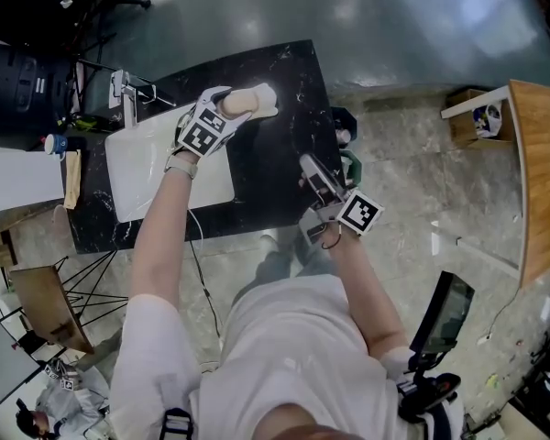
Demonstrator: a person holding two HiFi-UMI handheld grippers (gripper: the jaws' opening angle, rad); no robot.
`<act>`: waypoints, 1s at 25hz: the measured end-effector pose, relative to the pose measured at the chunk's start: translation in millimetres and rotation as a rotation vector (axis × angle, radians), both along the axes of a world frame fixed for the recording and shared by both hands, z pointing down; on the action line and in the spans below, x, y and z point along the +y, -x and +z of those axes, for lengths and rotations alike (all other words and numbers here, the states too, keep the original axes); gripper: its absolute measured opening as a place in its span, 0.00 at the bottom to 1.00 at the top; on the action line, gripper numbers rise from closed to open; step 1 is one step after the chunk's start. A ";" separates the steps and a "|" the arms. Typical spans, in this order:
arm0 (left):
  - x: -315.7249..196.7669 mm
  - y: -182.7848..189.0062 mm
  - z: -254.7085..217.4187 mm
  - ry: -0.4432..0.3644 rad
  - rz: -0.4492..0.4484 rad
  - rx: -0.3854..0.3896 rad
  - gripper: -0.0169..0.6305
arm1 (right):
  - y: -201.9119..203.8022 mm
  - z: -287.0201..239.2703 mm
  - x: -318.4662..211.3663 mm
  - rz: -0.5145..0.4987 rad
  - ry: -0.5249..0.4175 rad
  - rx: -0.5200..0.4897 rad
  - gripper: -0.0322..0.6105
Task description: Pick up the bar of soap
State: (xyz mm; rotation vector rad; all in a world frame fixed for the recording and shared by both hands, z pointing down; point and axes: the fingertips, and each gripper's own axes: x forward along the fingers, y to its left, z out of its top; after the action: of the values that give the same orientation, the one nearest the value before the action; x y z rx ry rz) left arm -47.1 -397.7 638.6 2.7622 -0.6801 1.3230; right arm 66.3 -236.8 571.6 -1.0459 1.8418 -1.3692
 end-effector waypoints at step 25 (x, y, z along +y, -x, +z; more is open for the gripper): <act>15.6 18.7 -111.1 0.017 -0.302 0.647 0.46 | 13.8 -18.6 1.8 -0.023 -0.027 0.003 0.22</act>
State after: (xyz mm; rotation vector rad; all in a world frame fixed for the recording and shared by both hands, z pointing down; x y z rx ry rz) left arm -65.8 -382.2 527.5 2.6758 -0.9500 0.3399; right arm 52.5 -235.0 553.0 -1.0165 1.8744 -1.3535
